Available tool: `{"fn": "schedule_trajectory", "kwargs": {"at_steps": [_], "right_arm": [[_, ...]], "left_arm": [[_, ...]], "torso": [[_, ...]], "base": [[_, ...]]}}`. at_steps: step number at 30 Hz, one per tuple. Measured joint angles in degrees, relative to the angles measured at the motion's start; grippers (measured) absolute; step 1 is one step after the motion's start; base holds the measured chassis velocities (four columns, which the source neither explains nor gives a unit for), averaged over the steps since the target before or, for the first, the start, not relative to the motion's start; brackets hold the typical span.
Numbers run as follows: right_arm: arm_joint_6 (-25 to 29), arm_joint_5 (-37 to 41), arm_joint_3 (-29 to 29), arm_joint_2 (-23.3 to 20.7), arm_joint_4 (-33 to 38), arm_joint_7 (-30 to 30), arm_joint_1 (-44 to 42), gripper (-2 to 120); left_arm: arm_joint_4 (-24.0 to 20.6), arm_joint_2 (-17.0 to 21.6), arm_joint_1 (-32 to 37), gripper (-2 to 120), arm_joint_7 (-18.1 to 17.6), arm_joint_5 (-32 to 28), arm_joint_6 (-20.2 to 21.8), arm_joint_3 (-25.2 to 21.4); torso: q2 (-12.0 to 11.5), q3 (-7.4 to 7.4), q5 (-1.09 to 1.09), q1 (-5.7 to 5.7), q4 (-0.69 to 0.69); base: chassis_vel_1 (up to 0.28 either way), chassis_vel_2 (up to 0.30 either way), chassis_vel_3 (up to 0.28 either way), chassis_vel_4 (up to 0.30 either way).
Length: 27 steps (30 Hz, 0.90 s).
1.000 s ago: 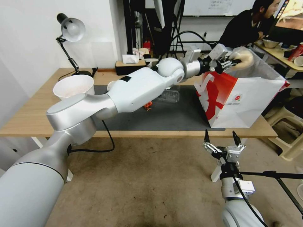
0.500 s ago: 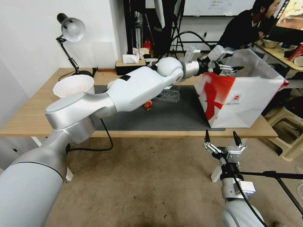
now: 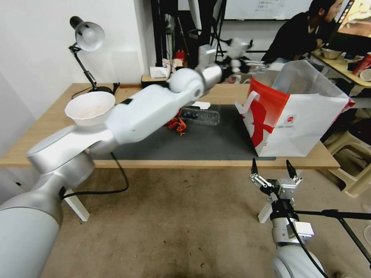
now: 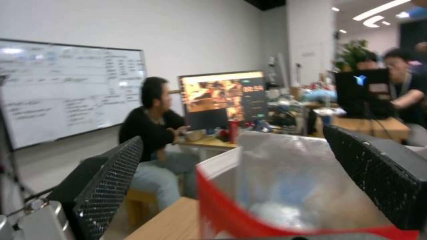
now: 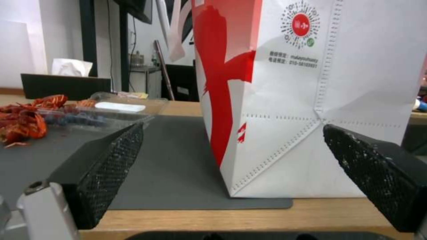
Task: Pick up the trash from the table and place it into the takeout bag.
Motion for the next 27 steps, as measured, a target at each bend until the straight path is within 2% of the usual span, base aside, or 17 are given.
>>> {"fn": "schedule_trajectory", "kwargs": {"at_steps": [7,8,11,15,16,19,24,27], "right_arm": [[-0.19,-0.15,0.08,-0.06,0.35,0.05,-0.54,100],[-0.19,-0.15,0.08,-0.06,0.35,0.05,-0.54,100],[-0.21,-0.15,0.12,-0.13,0.41,0.07,-0.67,100],[-0.22,-0.15,0.13,-0.14,0.43,0.10,-0.71,100],[-0.22,-0.16,0.13,-0.18,0.43,0.11,-0.71,100],[-0.22,-0.16,0.07,-0.14,0.25,0.11,-0.52,100],[-0.22,-0.22,-0.23,-0.02,0.07,0.07,-0.36,100],[-0.23,-0.28,-0.41,0.01,0.04,0.03,-0.37,100]], "left_arm": [[-5.89,6.44,7.95,100,-3.67,0.15,0.33,-5.55],[-5.89,6.44,7.95,100,-3.67,0.15,0.33,-5.55],[-9.03,10.07,12.31,100,-4.97,1.04,0.52,-8.83],[-10.88,12.10,14.71,100,-5.65,1.49,0.58,-10.56],[-12.60,14.07,17.24,100,-6.15,2.25,0.59,-12.63],[-15.76,16.72,22.33,100,-7.41,3.35,0.75,-17.29],[-18.65,18.71,28.25,100,-8.40,4.76,0.97,-21.70],[-21.84,20.19,34.46,100,-9.52,7.61,1.33,-25.87]], "torso": [[0.00,0.00,0.02,0.00,-0.02],[0.00,0.00,0.02,0.00,-0.02],[0.00,0.00,0.02,0.00,-0.01],[0.00,0.00,0.01,0.00,-0.01],[0.00,0.00,0.01,0.00,-0.01],[0.00,0.00,0.01,0.00,-0.01],[0.01,0.00,0.02,-0.01,0.00],[0.00,-0.01,0.02,0.00,-0.01]], "base": [[0.000,0.000,0.000,0.000],[0.000,0.000,0.000,0.000],[0.000,0.000,0.000,0.000],[0.000,0.000,0.000,0.000],[0.000,0.000,0.000,0.000],[0.000,0.000,0.000,0.000],[0.000,0.000,0.000,0.000],[0.000,0.000,0.000,0.000]]}}
